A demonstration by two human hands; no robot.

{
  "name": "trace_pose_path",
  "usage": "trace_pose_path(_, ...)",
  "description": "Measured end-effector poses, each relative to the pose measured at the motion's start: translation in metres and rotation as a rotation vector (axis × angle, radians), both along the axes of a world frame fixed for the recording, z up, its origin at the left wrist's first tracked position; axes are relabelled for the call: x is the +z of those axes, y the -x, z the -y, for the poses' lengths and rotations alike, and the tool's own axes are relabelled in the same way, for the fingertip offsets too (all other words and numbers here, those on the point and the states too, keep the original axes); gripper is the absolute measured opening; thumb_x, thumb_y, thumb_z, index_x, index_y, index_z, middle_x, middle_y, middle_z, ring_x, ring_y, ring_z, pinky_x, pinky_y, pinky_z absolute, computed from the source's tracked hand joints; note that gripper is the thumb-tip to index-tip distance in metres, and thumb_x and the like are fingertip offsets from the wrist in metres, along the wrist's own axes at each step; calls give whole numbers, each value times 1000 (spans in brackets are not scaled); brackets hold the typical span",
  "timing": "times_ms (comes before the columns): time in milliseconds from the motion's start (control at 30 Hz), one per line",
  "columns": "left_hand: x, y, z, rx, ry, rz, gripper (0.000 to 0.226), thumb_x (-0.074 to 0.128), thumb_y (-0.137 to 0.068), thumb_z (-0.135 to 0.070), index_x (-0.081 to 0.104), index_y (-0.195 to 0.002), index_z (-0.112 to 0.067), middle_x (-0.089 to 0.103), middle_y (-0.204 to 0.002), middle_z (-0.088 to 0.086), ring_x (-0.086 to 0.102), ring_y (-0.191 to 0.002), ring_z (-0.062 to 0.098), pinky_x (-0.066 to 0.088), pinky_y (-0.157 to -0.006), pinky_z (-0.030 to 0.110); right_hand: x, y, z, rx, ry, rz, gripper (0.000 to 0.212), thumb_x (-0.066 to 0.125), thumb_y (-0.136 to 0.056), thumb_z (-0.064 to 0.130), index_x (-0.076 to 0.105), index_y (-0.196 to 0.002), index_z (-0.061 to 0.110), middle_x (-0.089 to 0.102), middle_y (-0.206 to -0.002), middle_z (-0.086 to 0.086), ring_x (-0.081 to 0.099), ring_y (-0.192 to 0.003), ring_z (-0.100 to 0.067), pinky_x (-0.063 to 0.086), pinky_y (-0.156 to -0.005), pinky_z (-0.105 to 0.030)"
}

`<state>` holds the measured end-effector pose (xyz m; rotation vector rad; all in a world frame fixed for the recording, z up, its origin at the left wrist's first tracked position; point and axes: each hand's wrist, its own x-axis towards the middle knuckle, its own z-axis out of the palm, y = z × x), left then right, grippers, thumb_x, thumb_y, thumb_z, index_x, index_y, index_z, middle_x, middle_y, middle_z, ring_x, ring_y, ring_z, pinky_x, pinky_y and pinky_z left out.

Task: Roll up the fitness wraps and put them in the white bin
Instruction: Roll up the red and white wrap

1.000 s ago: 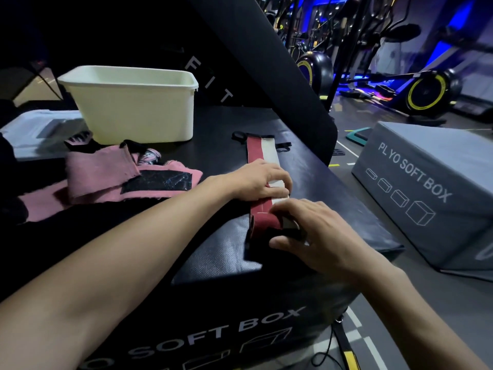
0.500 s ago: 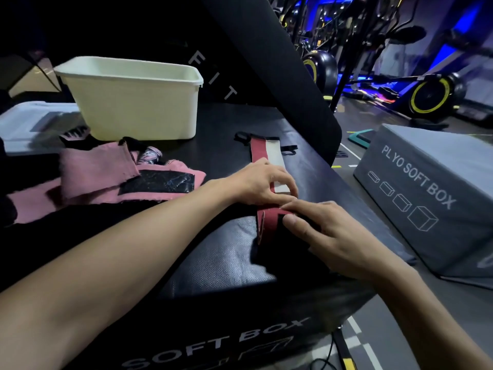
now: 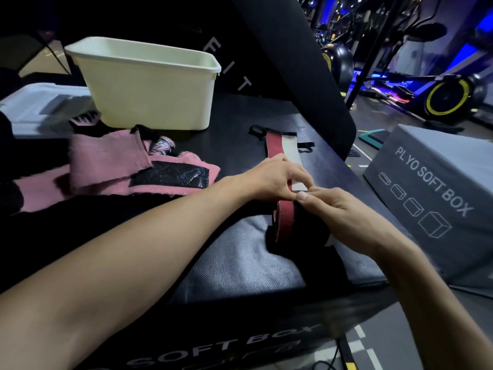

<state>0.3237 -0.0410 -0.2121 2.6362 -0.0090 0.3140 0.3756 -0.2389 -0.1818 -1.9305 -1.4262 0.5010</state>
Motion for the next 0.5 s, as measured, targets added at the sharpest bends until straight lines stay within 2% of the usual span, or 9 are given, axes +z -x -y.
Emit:
trace_pose_path(67,0,-1,0,20,3,-10,32,72,-89,-28,73,-120,-37,64,-130,-24,37,-111,10,31,-99,28,-2,-2,-4,-21,-9,-29,49,50,-100,48,66,-83,5,55,-75,-10,55,-63,-18,51,-59,-50)
trace_pose_path(100,0,-2,0,23,14,-13,33,70,-89,-27,73,-120,-36,66,-128,-23,38,-111,11,33,-101,29,-3,-3,-7,-21,-29,-18,46,52,-101,46,68,-88,5,56,-73,-10,56,-65,-16,51,-61,-48)
trace_pose_path(200,-1,-3,-1,37,10,-16,22,69,-90,-28,75,-112,-28,70,-114,-17,40,-113,11,40,-102,34,-4,-2,-12,-15,-120,13,21,57,-98,36,69,-99,20,61,-74,8,54,-69,-3,44,-66,-29)
trace_pose_path(300,0,-2,-2,60,17,-18,7,72,-91,-31,70,-95,-26,63,-91,-21,39,-112,10,39,-97,32,-5,2,-15,-74,-152,61,9,62,-96,36,66,-94,28,63,-88,5,58,-73,-3,44,-75,-24)
trace_pose_path(367,0,-2,-2,69,23,-14,16,72,-91,-29,61,-80,-32,57,-81,-23,40,-114,10,39,-99,34,-2,6,-16,-126,-176,159,6,66,-95,30,66,-90,28,63,-92,4,59,-75,-2,44,-75,-21)
trace_pose_path(433,0,0,-2,45,31,-12,15,72,-89,-24,61,-82,-31,60,-86,-22,40,-115,11,40,-101,35,1,9,-16,-172,-224,230,9,71,-92,31,68,-85,25,67,-81,5,61,-71,-5,45,-70,-24)
trace_pose_path(500,3,3,-1,4,35,-16,10,74,-89,-24,73,-98,-27,65,-106,-21,42,-120,15,39,-104,34,0,12,-13,-223,-293,280,15,76,-88,34,70,-80,23,70,-72,6,65,-68,-7,52,-68,-32)
